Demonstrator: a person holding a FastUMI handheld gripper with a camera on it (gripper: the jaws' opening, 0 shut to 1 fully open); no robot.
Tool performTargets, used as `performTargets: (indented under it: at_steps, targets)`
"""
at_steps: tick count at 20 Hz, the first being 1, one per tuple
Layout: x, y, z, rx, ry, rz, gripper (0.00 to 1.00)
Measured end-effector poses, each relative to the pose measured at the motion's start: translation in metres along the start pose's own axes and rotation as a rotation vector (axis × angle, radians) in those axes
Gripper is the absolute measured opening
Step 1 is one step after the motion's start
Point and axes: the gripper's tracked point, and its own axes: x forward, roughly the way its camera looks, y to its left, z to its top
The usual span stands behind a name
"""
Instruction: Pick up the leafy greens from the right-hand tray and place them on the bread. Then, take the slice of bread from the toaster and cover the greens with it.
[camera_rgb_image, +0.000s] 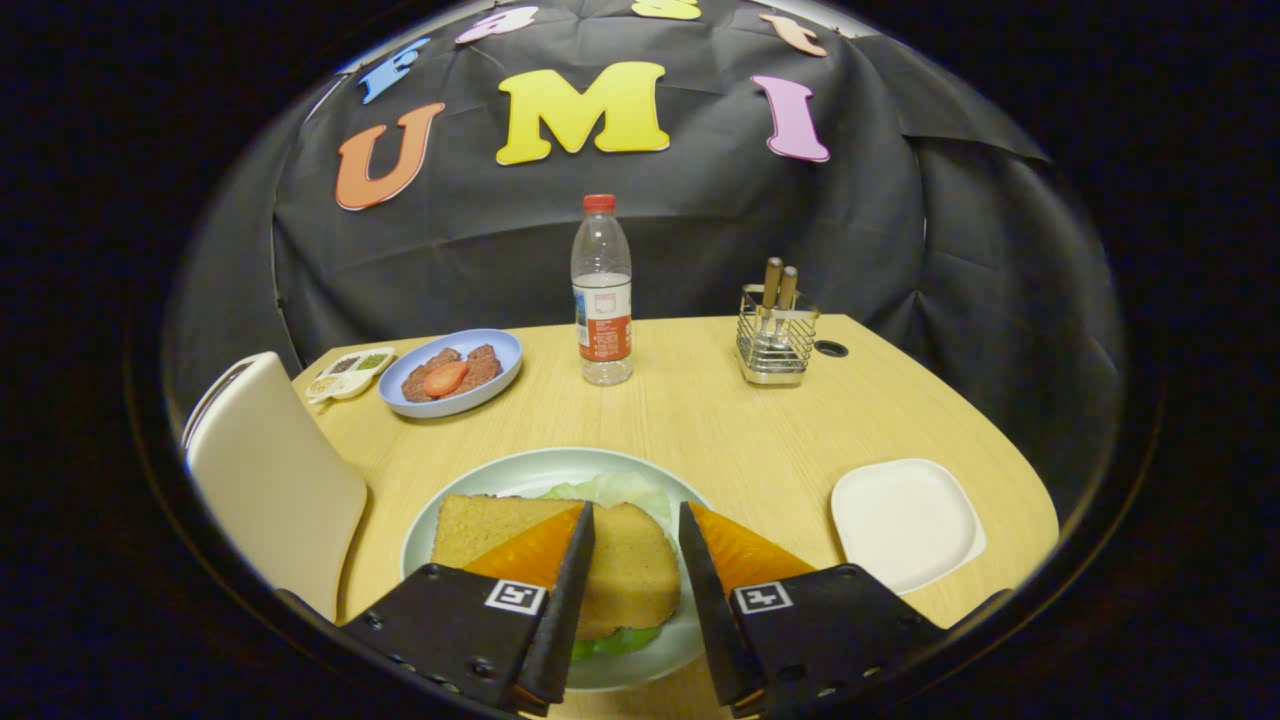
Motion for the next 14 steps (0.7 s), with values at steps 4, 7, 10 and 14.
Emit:
performTargets:
  at_steps: [4, 7, 10, 14]
  targets:
    - [-0.023, 0.003, 0.004, 0.007, -0.040, -0.015, 0.73]
    - [-0.052, 0.004, 0.012, 0.016, -0.082, -0.025, 0.78]
    - [-0.088, 0.005, 0.024, 0.021, -0.151, -0.031, 0.79]
    - [-0.143, 0.003, 0.040, -0.009, -0.243, -0.035, 0.90]
